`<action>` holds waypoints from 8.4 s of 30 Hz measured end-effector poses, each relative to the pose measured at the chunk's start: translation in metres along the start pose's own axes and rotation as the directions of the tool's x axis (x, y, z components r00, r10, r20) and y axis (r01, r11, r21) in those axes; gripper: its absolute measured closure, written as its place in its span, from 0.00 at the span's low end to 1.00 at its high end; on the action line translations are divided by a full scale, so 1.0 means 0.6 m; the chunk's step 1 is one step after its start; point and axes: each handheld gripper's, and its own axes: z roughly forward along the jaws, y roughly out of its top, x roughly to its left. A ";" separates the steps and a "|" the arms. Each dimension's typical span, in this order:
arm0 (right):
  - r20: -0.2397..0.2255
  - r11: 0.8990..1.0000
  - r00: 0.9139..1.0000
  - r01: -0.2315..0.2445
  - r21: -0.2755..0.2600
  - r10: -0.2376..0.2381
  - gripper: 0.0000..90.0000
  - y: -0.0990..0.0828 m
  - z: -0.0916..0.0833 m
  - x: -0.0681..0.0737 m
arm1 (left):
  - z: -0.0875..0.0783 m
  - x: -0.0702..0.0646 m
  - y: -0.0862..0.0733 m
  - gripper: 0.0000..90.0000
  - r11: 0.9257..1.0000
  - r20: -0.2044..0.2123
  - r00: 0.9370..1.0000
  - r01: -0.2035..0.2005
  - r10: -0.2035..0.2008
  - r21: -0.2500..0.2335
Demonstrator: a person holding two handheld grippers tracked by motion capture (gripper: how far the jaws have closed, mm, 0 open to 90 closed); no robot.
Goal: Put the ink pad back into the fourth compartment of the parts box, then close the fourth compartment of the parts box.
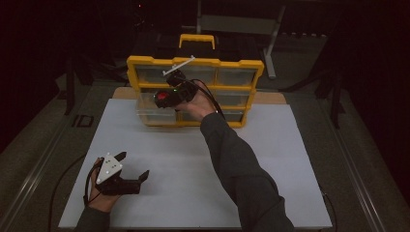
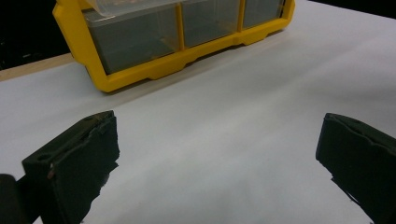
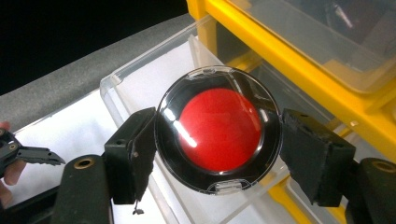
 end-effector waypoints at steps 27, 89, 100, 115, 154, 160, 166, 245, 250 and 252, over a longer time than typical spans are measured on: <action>0.054 0.987 0.989 0.132 0.090 -0.137 0.15 -0.004 -0.035 0.015 | 0.000 -0.001 0.000 0.00 1.000 0.000 1.000 0.000 0.000 -0.001; 0.019 0.961 0.981 0.185 0.207 -0.193 0.15 -0.106 -0.028 0.017 | 0.002 -0.001 -0.002 0.00 1.000 0.000 1.000 0.001 -0.001 0.008; 0.010 0.964 0.982 0.182 0.194 -0.187 0.15 -0.120 -0.017 0.023 | 0.002 -0.001 -0.002 0.00 1.000 0.001 1.000 0.002 -0.002 0.007; 0.006 0.975 0.985 0.170 0.145 -0.172 0.23 -0.128 -0.007 0.035 | 0.001 0.000 -0.002 0.00 1.000 -0.002 1.000 -0.001 0.001 0.006; 0.033 0.989 0.989 0.144 -0.024 -0.143 1.00 -0.129 0.020 0.055 | 0.000 0.001 -0.003 0.00 1.000 -0.002 1.000 -0.001 0.001 0.006; 0.034 0.991 0.991 0.131 -0.038 -0.130 1.00 -0.127 0.023 0.049 | 0.000 0.000 -0.003 0.00 1.000 -0.002 1.000 0.000 0.000 0.007; 0.039 0.990 0.991 0.132 -0.043 -0.130 1.00 -0.124 0.025 0.049 | 0.000 0.000 -0.003 0.00 1.000 -0.003 1.000 -0.001 0.001 0.007; 0.172 0.991 0.981 0.104 -0.089 -0.087 1.00 -0.083 0.051 0.032 | -0.003 0.003 -0.004 0.00 1.000 -0.006 1.000 0.002 -0.002 0.004; 0.182 0.991 0.980 0.097 -0.089 -0.080 1.00 -0.084 0.051 0.027 | -0.004 0.003 -0.004 0.00 1.000 -0.006 1.000 0.002 -0.002 0.005; 0.186 0.991 0.979 0.097 -0.087 -0.080 1.00 -0.084 0.052 0.026 | -0.004 0.003 -0.004 0.00 1.000 -0.006 1.000 0.003 -0.003 0.005</action>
